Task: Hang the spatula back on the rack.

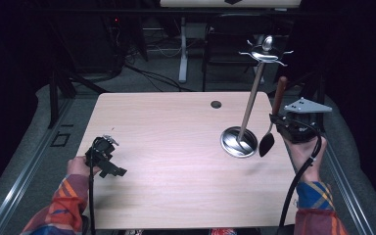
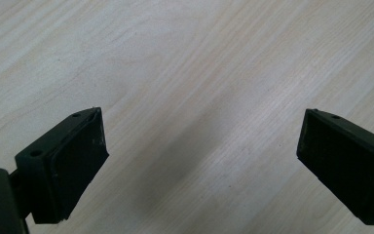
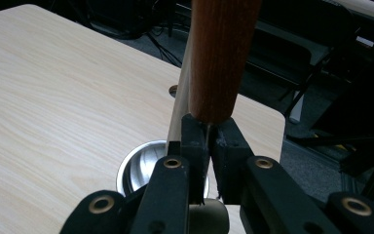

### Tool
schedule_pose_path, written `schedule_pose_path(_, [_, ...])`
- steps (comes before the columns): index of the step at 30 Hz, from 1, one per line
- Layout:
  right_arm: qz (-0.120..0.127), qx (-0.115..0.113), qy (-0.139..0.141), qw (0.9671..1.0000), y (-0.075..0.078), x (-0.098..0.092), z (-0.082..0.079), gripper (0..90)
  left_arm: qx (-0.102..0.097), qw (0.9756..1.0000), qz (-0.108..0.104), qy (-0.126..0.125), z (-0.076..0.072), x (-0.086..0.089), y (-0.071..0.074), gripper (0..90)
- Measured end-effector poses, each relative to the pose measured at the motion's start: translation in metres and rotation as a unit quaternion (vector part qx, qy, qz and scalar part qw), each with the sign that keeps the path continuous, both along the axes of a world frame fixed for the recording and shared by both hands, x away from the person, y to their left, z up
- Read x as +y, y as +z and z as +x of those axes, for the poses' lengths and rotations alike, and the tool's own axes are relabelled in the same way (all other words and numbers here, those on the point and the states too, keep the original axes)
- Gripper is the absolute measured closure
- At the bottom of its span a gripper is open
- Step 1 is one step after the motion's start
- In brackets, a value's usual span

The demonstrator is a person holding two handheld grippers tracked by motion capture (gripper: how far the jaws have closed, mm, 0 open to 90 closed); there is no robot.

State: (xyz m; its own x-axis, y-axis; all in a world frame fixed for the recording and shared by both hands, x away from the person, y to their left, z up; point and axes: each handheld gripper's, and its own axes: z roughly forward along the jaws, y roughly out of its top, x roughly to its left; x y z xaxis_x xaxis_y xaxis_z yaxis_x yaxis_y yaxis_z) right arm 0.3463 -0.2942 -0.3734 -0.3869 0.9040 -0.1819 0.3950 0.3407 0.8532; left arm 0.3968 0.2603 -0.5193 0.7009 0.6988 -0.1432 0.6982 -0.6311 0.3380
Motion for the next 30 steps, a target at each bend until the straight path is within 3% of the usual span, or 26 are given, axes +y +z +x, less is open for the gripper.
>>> schedule_pose_path(16, [0.001, -0.005, -0.011, 0.9999, 0.008, -0.002, 0.007, 84.8, 0.000, 1.0000, 0.002, 0.000, 0.000, 0.000, 0.000, 3.9])
schedule_pose_path(30, [0.017, -0.018, -0.021, 0.9995, 0.019, -0.005, 0.012, 84.8, 0.000, 1.0000, 0.002, -0.002, 0.000, 0.000, 0.000, 3.9])
